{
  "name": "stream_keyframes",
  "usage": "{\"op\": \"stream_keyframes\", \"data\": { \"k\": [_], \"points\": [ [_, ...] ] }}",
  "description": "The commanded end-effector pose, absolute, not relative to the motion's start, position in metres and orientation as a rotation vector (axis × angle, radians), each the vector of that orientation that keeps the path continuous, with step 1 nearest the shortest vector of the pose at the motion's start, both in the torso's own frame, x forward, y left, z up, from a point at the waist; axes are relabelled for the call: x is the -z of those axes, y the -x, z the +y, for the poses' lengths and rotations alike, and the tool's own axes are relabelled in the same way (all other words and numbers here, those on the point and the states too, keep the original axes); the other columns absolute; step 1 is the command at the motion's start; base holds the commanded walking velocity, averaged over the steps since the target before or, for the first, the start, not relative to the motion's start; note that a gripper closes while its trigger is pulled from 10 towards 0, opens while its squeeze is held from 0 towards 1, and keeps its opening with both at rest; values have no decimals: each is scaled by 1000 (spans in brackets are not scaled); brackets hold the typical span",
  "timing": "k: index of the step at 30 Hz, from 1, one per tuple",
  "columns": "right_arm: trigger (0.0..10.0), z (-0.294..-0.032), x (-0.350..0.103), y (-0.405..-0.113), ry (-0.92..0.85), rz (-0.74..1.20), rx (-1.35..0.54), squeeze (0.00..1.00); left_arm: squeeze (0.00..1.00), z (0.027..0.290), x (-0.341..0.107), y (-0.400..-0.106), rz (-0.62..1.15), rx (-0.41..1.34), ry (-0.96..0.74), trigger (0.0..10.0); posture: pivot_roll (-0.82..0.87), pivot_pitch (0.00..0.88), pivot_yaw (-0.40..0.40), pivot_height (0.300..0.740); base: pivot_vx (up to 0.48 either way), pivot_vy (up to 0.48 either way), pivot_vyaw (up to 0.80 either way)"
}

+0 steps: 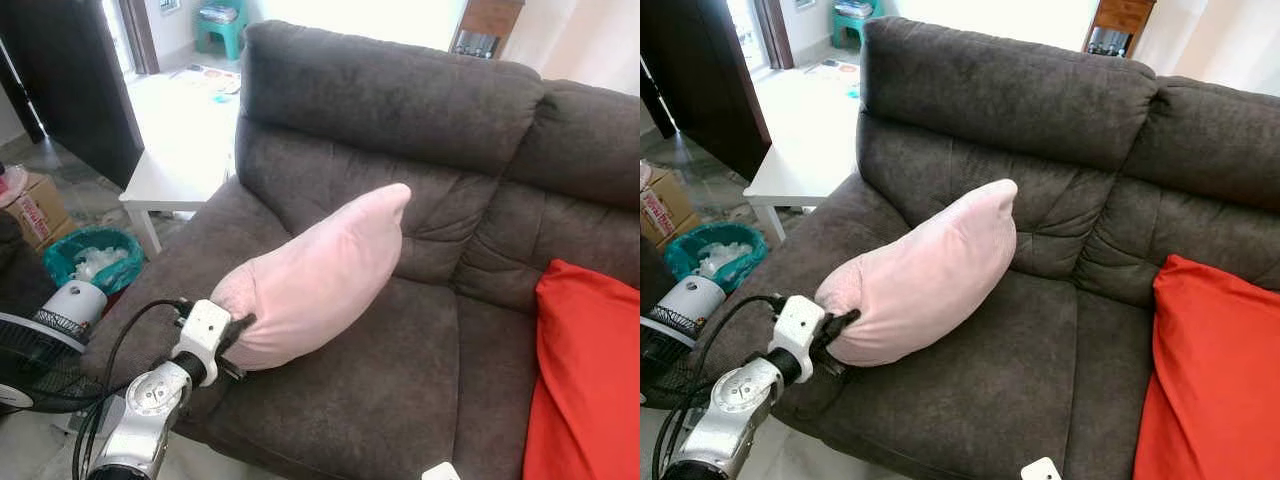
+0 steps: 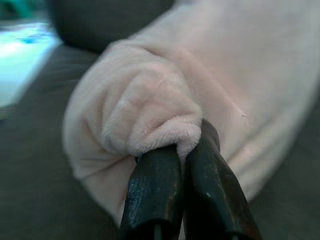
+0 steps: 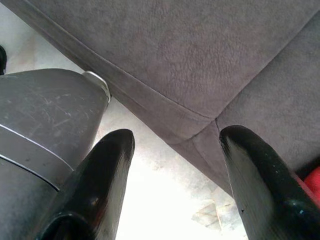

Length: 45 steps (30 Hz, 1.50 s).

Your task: Move the pillow to the sofa from floor

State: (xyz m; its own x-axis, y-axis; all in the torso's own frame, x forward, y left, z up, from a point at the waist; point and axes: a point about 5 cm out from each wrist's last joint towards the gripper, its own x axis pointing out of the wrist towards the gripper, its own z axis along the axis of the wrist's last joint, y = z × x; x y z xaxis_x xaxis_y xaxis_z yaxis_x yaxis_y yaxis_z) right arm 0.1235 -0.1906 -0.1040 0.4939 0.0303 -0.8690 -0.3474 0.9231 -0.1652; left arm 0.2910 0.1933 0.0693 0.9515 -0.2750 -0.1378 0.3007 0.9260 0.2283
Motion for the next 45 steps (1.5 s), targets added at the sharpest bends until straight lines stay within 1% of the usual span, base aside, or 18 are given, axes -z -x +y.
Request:
{"op": "stream_keyframes", "data": {
  "k": [1,2,3,4,5,7,10,12,14,15,16,18,20,23,28,35,36,45],
  "points": [
    [10000,-195,104,-121,341,1040,-226,0,0,211,-71,-293,107,181,-258,10000,122,58,-133,740,0,0,0],
    [10000,-195,104,-121,340,1041,-226,0,0,227,-76,-297,87,46,-213,10000,119,57,-134,740,0,0,0],
    [10000,-195,104,-121,340,1041,-226,0,0,227,-76,-297,87,46,-213,10000,119,57,-134,740,0,0,0],
    [10000,-195,104,-121,341,1042,-225,0,0,241,-80,-299,73,-73,-176,10000,116,58,-134,740,0,0,0],
    [10000,-195,104,-121,341,1042,-225,0,0,241,-80,-299,73,-73,-176,10000,116,58,-134,740,0,0,0],
    [10000,-196,104,-121,339,1043,-222,0,0,257,-83,-299,58,-199,-109,10000,116,58,-136,740,0,0,0],
    [10000,-196,104,-120,342,1045,-223,0,0,268,-88,-300,29,-298,-48,10000,117,58,-138,740,0,0,0],
    [10000,-196,104,-120,342,1045,-223,0,0,268,-88,-300,27,-312,-44,10000,117,58,-138,740,0,0,0],
    [10000,-196,104,-121,343,1044,-225,0,0,262,-86,-303,39,-277,-41,10000,118,58,-139,740,0,0,0],
    [10000,-196,104,-121,342,1044,-222,0,0,252,-82,-306,61,-201,-48,10000,117,58,-140,740,0,0,0],
    [10000,-196,104,-121,342,1044,-222,0,0,252,-82,-306,61,-201,-48,10000,117,58,-140,740,0,0,0],
    [10000,-196,104,-121,344,1043,-225,0,0,226,-74,-309,97,-26,-56,10000,115,57,-140,740,0,0,0],
    [10000,-196,104,-121,342,1043,-223,0,0,213,-70,-309,113,61,-84,10000,115,58,-140,740,0,0,0],
    [10000,-197,104,-121,340,1043,-220,0,0,203,-65,-307,133,127,-107,10000,114,58,-140,740,0,0,0],
    [10000,-196,104,-121,340,1044,-222,0,0,199,-65,-307,128,166,-129,10000,117,59,-140,740,0,0,0],
    [10000,-196,104,-121,336,1041,-221,0,0,206,-73,-308,65,89,-152,10000,118,59,-138,740,0,0,0],
    [10000,-196,104,-121,335,1041,-221,0,988,208,-75,-309,50,73,-150,10000,118,58,-138,740,0,0,0],
    [10000,-195,104,-121,325,1039,-215,0,1000,204,-91,-311,-58,44,-176,10000,121,57,-135,740,0,0,0]
  ]
}}
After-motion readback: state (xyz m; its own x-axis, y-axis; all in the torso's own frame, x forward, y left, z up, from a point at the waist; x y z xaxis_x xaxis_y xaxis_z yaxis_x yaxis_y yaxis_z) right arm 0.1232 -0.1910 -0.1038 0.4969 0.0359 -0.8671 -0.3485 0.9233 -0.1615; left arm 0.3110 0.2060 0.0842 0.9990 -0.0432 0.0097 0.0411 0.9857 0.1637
